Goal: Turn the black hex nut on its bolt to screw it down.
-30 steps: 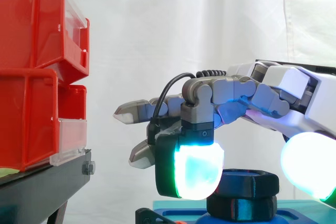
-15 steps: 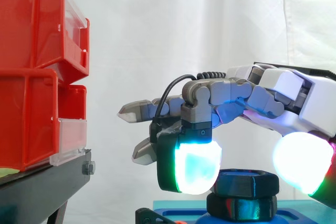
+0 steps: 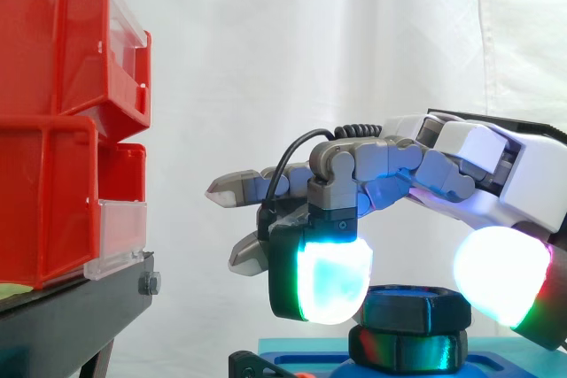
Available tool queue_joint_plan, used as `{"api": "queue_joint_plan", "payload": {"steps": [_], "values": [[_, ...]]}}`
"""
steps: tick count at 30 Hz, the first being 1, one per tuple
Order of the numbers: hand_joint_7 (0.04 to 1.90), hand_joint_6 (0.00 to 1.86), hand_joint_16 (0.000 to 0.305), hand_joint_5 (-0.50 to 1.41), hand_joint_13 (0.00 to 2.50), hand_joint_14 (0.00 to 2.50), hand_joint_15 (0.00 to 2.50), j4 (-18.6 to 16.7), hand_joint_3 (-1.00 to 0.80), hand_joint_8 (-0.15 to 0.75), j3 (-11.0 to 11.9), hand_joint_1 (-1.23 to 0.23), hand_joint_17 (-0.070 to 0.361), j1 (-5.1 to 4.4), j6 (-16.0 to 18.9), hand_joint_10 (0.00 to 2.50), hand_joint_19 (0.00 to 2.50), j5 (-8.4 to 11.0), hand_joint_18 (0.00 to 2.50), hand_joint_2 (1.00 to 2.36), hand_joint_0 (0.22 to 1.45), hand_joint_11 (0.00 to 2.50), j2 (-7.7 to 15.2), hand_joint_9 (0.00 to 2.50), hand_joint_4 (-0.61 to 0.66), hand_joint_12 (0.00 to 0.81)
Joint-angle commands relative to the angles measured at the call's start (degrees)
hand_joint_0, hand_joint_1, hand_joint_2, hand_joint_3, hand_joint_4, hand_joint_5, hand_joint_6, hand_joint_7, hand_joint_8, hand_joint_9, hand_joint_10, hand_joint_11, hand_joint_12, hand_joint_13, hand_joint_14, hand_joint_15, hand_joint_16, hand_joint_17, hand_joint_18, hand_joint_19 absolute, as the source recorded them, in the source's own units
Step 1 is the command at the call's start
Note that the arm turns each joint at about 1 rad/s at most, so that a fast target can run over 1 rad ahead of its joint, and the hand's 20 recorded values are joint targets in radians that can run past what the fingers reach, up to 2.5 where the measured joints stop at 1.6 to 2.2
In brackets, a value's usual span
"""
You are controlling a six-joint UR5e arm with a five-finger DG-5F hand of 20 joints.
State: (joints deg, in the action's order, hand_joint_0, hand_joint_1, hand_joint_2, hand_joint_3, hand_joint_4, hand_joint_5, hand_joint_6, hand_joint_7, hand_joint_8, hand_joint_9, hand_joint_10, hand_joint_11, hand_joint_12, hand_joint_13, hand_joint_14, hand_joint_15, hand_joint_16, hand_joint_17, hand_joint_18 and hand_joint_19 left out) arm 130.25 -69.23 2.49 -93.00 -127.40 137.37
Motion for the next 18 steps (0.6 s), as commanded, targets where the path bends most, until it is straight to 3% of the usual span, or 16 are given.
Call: {"api": "queue_joint_plan", "payload": {"steps": [1, 18], "values": [[1.53, 0.59, 0.057, -0.04, 0.51, 0.00, 0.00, 0.3, -0.50, 0.219, 0.0, -0.06, 0.128, 0.06, -0.3, 0.00, 0.57, -0.05, 0.60, 1.00, 0.42, 0.00, 0.0, 0.80, 0.17, 0.368], [1.50, 0.61, 0.057, -0.04, 0.52, 0.00, 0.00, -0.4, -0.50, 0.217, -0.6, -0.05, 0.129, 0.85, -0.4, 0.00, 0.57, -0.75, 0.60, 1.00, 0.42, 0.00, 0.0, 0.80, 0.17, 0.371]]}}
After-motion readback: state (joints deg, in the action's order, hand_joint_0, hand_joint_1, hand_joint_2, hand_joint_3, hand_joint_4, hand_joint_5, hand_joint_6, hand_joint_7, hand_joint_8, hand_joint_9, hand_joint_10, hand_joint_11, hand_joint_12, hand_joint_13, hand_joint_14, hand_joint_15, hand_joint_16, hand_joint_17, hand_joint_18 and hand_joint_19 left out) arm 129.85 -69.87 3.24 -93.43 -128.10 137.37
